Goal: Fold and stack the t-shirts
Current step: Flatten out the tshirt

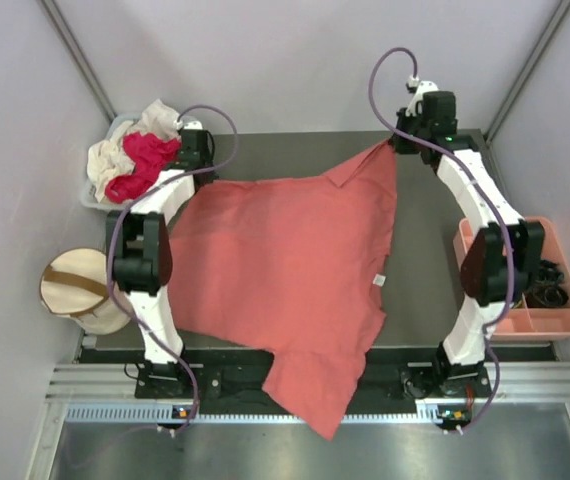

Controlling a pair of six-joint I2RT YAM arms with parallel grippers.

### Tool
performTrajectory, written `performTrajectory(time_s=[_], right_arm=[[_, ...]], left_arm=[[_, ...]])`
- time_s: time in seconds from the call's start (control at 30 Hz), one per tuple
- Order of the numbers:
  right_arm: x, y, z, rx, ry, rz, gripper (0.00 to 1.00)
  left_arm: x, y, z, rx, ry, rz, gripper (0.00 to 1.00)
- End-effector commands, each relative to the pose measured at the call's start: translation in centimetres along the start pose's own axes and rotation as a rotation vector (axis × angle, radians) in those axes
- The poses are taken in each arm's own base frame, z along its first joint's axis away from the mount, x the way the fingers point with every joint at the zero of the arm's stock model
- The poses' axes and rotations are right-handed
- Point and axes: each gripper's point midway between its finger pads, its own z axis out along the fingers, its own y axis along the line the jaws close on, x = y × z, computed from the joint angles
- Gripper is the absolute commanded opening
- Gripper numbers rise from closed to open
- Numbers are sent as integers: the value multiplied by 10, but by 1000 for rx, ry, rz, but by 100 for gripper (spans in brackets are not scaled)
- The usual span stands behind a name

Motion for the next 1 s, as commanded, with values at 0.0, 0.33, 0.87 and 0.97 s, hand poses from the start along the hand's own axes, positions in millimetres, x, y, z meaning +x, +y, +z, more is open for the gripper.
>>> performTrajectory(time_s=[0.0, 0.33, 0.87, 0.97], right_arm=[[-38, -16, 18, 17, -161, 1, 0], [-13, -59, 75, 99, -70, 38, 0], [3, -87, 103, 158, -30, 59, 0], [8, -91, 105, 170, -22, 57, 0]], left_arm=[[-16, -17, 41, -7, -122, -35, 0], [-5, -30, 99, -22, -97, 5, 0], [-49, -52, 144, 0, -239, -3, 9], [-51, -52, 148, -5, -263, -12, 14]])
